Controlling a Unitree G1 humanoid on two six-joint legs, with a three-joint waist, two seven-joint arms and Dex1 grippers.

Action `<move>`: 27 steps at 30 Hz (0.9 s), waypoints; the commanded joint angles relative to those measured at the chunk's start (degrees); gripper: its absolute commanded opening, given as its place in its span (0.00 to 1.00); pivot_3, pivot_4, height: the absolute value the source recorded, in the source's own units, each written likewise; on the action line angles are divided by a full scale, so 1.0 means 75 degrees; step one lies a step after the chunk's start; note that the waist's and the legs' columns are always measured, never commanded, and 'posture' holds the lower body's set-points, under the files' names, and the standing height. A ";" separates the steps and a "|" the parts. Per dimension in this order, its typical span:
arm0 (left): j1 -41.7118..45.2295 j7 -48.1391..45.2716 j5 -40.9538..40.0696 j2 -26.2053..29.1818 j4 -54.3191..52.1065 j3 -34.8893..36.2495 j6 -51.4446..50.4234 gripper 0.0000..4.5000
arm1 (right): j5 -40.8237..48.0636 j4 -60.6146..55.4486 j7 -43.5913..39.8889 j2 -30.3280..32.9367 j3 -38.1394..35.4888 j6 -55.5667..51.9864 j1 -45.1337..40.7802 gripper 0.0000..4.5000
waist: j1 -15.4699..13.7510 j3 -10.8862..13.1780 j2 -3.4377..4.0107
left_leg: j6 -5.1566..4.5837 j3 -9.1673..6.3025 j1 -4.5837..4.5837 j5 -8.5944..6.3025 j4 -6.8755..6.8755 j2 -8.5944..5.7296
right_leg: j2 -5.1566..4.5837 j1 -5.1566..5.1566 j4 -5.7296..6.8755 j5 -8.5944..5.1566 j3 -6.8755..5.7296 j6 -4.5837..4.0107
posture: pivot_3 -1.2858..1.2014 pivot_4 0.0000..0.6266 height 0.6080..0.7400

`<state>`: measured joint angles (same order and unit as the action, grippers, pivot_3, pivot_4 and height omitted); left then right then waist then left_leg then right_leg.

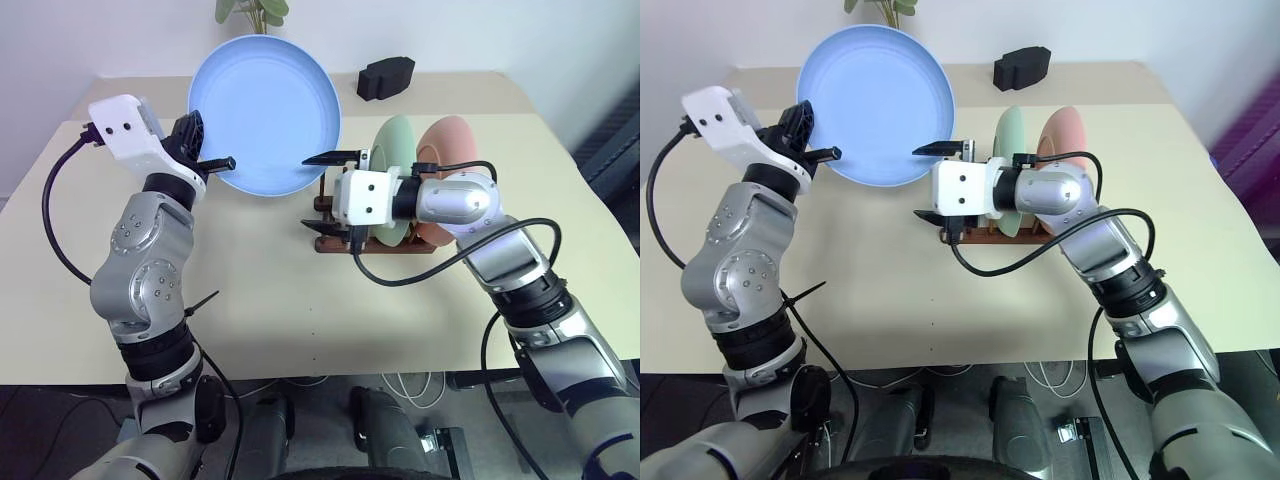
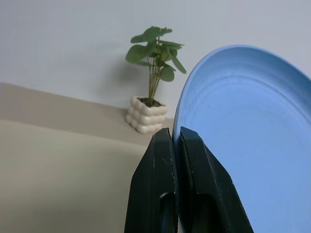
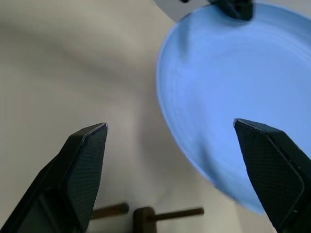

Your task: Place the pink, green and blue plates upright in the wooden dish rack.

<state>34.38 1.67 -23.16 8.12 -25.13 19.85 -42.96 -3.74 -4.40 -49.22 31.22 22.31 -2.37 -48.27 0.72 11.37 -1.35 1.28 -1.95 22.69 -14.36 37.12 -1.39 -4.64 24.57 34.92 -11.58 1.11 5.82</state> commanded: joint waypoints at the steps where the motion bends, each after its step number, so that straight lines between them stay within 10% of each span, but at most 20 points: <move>1: 0.0024 0.0033 -0.0023 0.0129 -0.0449 -0.0100 0.0240 0.00 | -0.0633 0.0216 0.0293 -0.0214 0.0070 0.0550 -0.0335 0.95 | -0.0005 0.0000 0.0000 | 0.0000 -0.0001 0.0000 0.0000 0.0001 0.0000 | 0.0000 0.0000 0.0000 0.0000 0.0000 0.0000 | 0.52 0.24 0.96; 10: 0.0031 0.0141 -0.0157 0.0182 -0.0721 -0.0183 0.0051 0.00 | -0.1770 0.1081 0.0874 -0.0609 0.0217 0.1339 -0.0536 0.95 | 0.0003 0.0000 0.0000 | 0.0001 -0.0002 -0.0001 0.0001 0.0000 -0.0001 | 0.0000 0.0000 0.0003 0.0000 -0.0001 -0.0001 | 0.52 0.24 0.96; 20: 0.0033 0.0285 -0.0313 0.0147 -0.0790 -0.0243 -0.0004 0.00 | -0.2170 0.1355 0.1048 -0.0837 0.0142 0.1790 -0.0517 0.01 | 0.0011 0.0000 0.0000 | 0.0001 -0.0003 -0.0004 0.0001 -0.0001 -0.0001 | 0.0002 0.0000 0.0007 0.0000 -0.0001 0.0000 | 0.52 0.24 0.96; 25: -0.0044 0.0207 -0.0476 0.0094 -0.0859 -0.0244 0.0019 0.00 | -0.2313 0.1396 0.1137 -0.0875 0.0092 0.1950 -0.0507 0.01 | 0.0011 0.0000 0.0000 | 0.0001 -0.0002 -0.0005 0.0001 -0.0001 -0.0001 | 0.0002 0.0000 0.0007 0.0000 -0.0001 0.0000 | 0.52 0.24 0.96; 27: -0.0074 0.0187 -0.0559 0.0078 -0.0881 -0.0225 0.0054 0.15 | -0.2460 0.1403 0.1277 -0.0857 0.0085 0.2088 -0.0522 0.00 | 0.0011 0.0000 0.0000 | 0.0001 -0.0002 -0.0005 0.0001 -0.0001 -0.0001 | 0.0002 0.0000 0.0007 0.0000 -0.0001 0.0000 | 0.52 0.24 0.96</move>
<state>33.87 3.63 -25.92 8.76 -29.12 18.41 -43.45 -21.80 7.06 -41.79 25.21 24.89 12.03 -50.66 0.81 11.37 -1.35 1.28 -1.96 22.66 -14.35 37.11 -1.40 -4.62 24.57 34.98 -11.58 1.11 5.82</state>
